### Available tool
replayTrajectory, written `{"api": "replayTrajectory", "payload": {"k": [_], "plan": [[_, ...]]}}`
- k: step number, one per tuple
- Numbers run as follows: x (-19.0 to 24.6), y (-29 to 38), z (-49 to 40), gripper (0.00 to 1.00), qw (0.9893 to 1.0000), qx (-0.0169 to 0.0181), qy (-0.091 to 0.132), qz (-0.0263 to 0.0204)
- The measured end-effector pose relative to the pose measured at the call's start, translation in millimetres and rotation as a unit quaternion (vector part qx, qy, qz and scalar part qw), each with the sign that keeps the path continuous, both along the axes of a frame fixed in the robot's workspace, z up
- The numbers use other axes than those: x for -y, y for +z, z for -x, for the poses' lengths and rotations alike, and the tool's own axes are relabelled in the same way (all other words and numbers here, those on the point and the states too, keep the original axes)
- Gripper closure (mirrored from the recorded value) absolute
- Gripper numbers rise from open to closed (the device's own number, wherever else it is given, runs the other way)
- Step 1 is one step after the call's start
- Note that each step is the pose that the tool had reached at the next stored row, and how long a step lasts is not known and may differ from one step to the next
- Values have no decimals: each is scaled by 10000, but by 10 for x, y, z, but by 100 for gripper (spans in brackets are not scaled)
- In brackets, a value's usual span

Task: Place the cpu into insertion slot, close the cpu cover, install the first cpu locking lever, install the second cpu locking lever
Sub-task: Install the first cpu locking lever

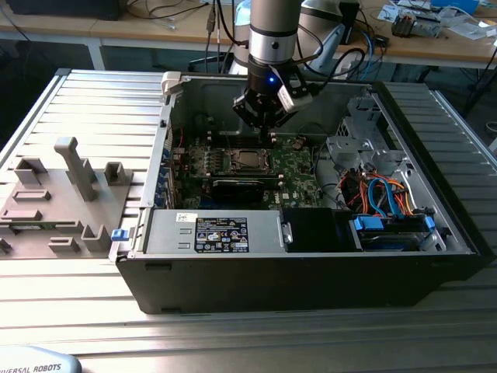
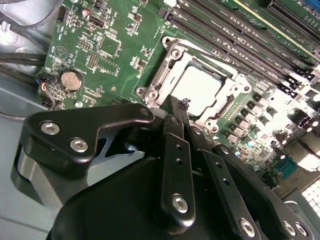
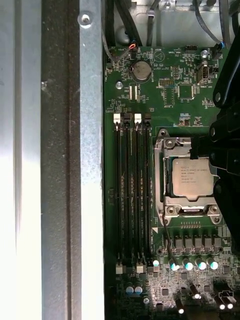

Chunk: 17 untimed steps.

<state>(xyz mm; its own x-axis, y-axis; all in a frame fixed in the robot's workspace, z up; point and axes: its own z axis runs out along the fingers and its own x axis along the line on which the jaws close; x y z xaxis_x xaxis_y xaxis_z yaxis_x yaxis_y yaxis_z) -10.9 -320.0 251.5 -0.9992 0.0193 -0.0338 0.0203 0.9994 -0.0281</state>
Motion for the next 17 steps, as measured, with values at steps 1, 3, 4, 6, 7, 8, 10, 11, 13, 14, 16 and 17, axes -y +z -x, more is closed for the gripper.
{"api": "replayTrajectory", "payload": {"k": [1,3,4,6,7,8,10,11,13,14,16,17], "plan": [[0,0,0,89,10000,0,6,0],[0,0,0,89,10000,0,23,0],[0,0,0,89,10000,0,29,0],[0,0,0,89,10000,0,40,0],[0,0,0,89,10000,0,45,0],[0,0,0,89,10000,0,55,0],[0,0,0,89,10000,0,72,0],[0,0,0,89,10000,0,80,0],[0,0,0,89,10000,0,96,0],[0,0,0,89,9999,0,108,0],[0,0,0,89,9999,0,123,0],[0,0,0,89,9999,0,132,0]]}}
